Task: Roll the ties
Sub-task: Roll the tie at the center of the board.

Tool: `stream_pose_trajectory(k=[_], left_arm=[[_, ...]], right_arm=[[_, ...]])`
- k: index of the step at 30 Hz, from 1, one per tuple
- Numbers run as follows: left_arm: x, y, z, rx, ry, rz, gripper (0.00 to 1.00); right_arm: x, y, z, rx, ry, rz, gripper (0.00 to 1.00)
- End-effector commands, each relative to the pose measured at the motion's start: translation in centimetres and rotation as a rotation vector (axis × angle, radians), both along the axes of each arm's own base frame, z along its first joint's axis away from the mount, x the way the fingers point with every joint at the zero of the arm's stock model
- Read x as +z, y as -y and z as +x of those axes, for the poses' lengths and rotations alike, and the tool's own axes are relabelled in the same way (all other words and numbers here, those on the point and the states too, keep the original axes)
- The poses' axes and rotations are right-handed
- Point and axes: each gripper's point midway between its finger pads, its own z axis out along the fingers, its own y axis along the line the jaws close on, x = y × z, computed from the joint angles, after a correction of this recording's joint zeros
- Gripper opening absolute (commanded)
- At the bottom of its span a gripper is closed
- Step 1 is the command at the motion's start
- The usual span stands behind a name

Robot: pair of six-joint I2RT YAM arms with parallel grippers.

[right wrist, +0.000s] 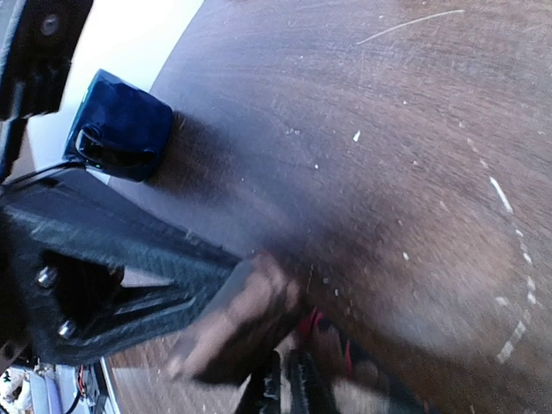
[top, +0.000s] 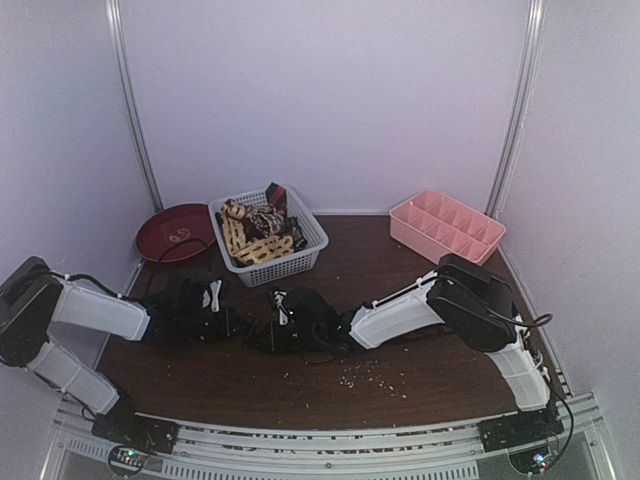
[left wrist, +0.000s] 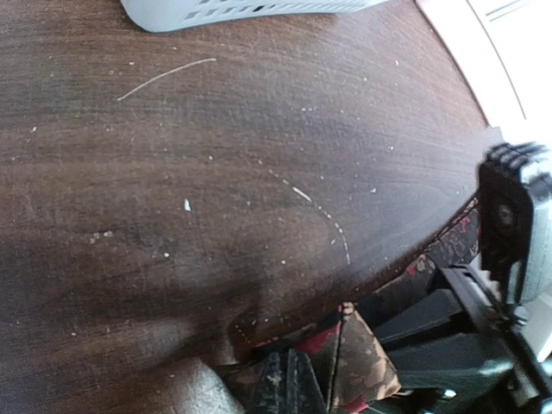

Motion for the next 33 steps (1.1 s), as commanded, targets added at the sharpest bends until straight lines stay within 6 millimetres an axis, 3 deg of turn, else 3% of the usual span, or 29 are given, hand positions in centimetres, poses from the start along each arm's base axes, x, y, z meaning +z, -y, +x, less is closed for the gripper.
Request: stream_pose_trajectory(k=[1, 7, 14, 21, 33], left_arm=[[0.1, 0.6, 0.0, -0.018, 0.019, -0.021, 0.00], [0.7, 1.3, -0.1, -0.036, 0.033, -0.036, 0.00], [0.6, 1.9, -0.1, -0.049, 0.031, -0.042, 0.00], [0.6, 2.3, -0.2, -0.056, 0.032, -0.037, 0.00], [0.3, 2.2, -0.3, -0.050, 0.029, -0.026, 0.00]], right_arm=[[3.1, 1.2, 0.1, -0.041, 0.034, 0.000, 0.09], [4.7, 2.3, 0.4, -0.088, 0.042, 0.017, 0.15], [6.1, 2.3, 1.4, -0.158, 0.037, 0.045, 0.30], [4.5, 2.7, 2.2, -0.210, 0.022, -0.026, 0.32], [2.6, 2.5, 1.3, -0.195, -0.044, -0.053, 0.33]])
